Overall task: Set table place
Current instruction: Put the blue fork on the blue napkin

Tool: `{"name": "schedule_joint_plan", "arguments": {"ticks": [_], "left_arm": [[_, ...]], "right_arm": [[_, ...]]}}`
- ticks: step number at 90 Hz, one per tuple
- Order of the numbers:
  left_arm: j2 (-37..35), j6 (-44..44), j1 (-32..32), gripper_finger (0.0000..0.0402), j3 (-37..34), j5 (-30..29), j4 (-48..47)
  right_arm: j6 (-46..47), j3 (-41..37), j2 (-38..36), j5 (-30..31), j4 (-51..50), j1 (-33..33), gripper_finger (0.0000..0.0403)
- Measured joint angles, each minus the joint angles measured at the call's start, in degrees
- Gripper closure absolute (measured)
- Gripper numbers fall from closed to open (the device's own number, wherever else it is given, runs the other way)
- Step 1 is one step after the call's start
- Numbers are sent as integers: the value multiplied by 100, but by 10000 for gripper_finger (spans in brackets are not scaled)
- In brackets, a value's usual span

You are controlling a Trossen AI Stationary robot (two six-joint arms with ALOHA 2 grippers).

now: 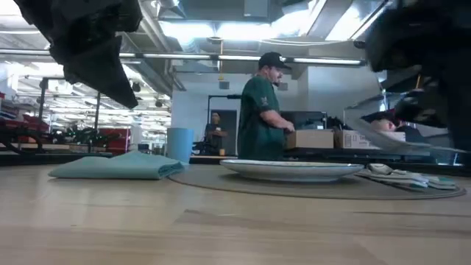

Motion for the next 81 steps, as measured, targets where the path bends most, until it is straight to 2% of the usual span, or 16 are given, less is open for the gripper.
{"name": "schedule_joint_plan", "arguments": {"ticks": [14, 32, 42, 62, 81], "left_arm": [[0, 324, -8, 398, 143, -174, 54], [-4, 807, -228, 398, 596, -1269, -214], [-9, 789, -422, 398, 945, -1718, -899], [-28, -161, -794, 398, 1765, -2576, -3003], [-91, -1253, -868, 398, 1912, -2684, -4163]], "right_arm": [[48, 106, -2, -40, 539, -421, 402], [3, 306, -9, -61, 1125, -1056, 402], [39, 369, -11, -54, 1536, -1372, 402], [253, 369, -11, 52, 2429, -1767, 402], [537, 369, 3, 468, 2998, -2081, 402]]}}
